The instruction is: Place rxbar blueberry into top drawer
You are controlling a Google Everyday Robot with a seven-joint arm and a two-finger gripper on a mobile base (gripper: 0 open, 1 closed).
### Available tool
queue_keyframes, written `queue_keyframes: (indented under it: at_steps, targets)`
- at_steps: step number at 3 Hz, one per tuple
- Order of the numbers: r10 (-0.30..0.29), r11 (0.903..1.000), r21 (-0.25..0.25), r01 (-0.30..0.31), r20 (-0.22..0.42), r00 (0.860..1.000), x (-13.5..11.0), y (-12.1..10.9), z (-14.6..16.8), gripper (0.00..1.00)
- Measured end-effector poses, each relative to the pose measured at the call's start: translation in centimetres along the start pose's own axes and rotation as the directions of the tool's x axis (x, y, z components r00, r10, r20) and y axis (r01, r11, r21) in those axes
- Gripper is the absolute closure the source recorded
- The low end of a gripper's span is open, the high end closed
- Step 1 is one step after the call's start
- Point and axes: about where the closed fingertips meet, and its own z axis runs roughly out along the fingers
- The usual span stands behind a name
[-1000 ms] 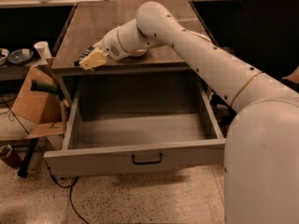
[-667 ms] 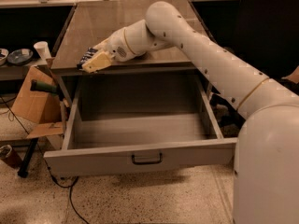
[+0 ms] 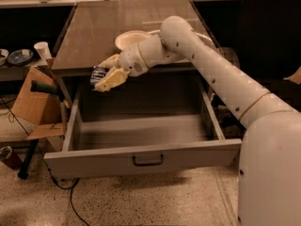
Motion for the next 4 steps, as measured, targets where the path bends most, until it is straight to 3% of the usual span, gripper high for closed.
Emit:
queue_keyframes:
  at_steps: [2,4]
  targets:
    - [0.027,0.9991,-0.033,-0.027,0.028,0.999,1.9,0.6,0.6,1.00]
    - [0.110,0.9936,0.020,-0.112,0.067,0.992,6.6,4.9,-1.7,1.00]
